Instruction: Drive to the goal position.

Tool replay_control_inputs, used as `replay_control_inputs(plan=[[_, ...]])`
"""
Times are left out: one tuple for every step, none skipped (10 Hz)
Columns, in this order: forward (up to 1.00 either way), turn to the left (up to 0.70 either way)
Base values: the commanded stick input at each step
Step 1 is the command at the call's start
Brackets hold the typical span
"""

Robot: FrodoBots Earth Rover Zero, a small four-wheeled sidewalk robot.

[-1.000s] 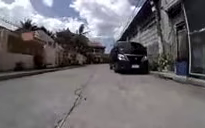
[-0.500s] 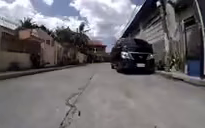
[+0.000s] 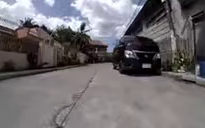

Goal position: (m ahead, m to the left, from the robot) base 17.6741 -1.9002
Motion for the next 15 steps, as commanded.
replay_control_inputs(plan=[[1.0, 0.0], [1.0, 0.0], [1.0, 0.0], [1.0, 0.0], [1.0, 0.0], [1.0, 0.0], [1.0, 0.0], [1.0, 0.0], [1.0, 0.0], [1.0, 0.0], [1.0, 0.0], [1.0, 0.0], [1.0, 0.0], [1.0, 0.0], [1.0, 0.0]])
